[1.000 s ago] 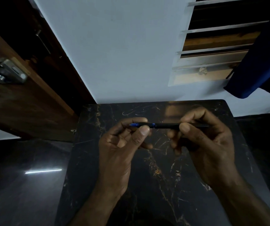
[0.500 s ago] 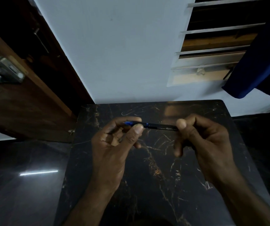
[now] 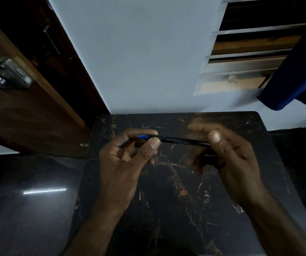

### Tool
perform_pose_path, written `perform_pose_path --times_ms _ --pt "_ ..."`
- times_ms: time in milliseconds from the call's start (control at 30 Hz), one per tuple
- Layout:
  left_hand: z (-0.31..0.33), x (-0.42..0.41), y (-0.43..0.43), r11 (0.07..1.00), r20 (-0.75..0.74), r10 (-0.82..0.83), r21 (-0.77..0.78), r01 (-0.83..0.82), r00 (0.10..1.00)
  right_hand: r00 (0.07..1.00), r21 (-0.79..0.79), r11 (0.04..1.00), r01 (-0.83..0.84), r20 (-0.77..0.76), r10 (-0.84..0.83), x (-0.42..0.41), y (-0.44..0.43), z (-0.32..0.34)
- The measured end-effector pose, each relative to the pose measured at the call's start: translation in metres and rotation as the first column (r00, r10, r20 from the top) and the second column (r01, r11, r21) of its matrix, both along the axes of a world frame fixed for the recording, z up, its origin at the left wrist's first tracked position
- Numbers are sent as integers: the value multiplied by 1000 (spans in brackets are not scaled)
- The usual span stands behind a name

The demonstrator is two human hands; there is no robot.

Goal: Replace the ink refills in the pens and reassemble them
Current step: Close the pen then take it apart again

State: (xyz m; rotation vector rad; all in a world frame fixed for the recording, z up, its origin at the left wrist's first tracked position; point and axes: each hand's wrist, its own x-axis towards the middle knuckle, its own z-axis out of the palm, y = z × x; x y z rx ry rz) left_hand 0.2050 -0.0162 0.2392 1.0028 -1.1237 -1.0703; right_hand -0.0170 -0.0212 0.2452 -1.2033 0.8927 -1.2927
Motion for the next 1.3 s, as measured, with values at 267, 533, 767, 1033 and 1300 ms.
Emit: perform_pose_path --times_ms 267,533,767,1033,1300 --pt "2 24 -13 998 74 -40 -42 43 996 997 -44 996 71 -19 -72 24 -8 -8" --pt "-2 37 -25 998 123 -1 -54 8 992 999 -36 999 -31 24 32 35 -15 -16" --pt "-8 40 -25 986 161 -112 -101 130 981 998 -94 994 55 -13 -57 37 -18 -15" --pt "-11 31 -28 997 17 -51 -65 52 999 997 -147 988 42 -63 -52 39 -11 -5" --pt "-13 27 -22 983 60 -128 -124 135 990 987 -136 987 83 -128 -101 34 -4 -5"
